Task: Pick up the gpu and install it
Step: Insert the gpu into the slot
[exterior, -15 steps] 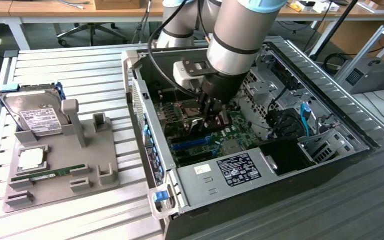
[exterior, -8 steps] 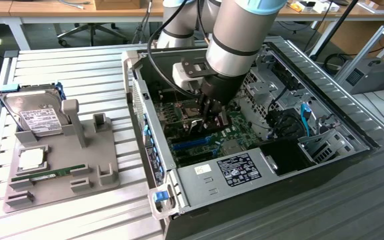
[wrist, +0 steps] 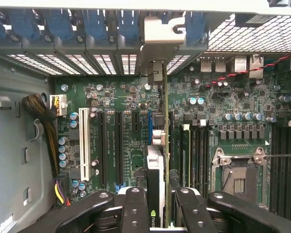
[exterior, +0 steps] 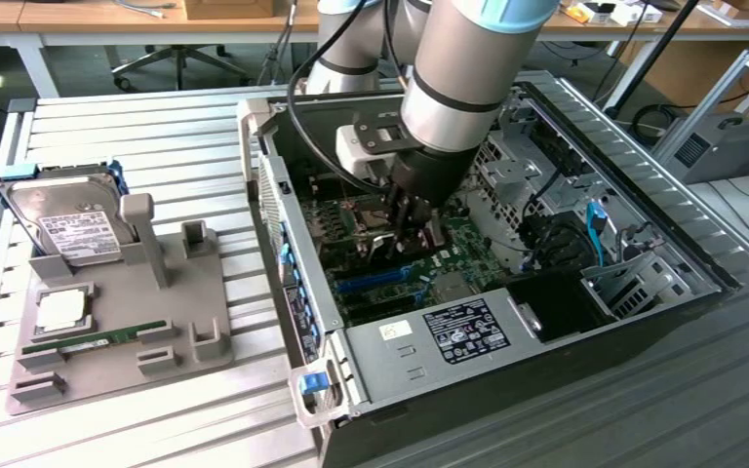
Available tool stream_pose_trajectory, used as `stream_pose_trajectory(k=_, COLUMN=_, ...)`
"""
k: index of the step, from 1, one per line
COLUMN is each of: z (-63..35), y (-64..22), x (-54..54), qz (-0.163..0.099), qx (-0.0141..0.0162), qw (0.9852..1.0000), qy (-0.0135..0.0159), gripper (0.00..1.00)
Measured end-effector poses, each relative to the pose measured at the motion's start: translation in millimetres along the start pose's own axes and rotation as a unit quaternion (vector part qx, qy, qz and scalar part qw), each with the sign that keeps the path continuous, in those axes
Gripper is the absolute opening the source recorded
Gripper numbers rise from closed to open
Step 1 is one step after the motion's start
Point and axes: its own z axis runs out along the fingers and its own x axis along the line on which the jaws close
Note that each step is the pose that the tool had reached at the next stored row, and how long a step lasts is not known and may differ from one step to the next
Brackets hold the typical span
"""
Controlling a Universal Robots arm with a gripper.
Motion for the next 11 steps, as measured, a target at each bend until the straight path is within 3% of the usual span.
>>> stream_pose_trajectory(k=11, z=6.7, y=1.8, x=0.5, qz=0.0, qx=-0.0001, qw=1.0, qy=0.0001, gripper=0.27)
